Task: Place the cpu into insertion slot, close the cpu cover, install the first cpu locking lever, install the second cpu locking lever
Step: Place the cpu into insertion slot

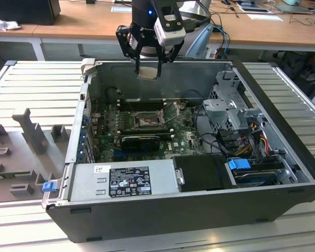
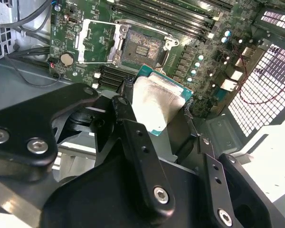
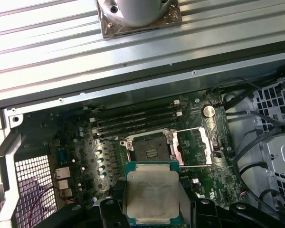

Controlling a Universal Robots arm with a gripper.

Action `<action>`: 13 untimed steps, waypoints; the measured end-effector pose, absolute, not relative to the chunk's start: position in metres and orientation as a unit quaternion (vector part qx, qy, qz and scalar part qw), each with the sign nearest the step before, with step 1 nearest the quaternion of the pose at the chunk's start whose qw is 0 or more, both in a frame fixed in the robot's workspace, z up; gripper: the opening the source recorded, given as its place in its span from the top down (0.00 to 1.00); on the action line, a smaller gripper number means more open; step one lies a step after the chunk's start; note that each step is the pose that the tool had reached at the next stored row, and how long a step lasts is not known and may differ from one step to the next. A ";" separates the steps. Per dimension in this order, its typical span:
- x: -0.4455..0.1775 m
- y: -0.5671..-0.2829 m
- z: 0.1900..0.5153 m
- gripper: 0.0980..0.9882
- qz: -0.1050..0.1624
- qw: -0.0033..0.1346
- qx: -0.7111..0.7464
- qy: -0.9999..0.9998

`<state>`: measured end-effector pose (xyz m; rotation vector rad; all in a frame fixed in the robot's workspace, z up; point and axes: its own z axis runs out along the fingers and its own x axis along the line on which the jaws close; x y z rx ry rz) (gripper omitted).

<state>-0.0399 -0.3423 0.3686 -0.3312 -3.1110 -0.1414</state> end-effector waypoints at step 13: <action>-0.040 -0.342 0.369 0.52 -0.045 0.004 -0.119 -0.992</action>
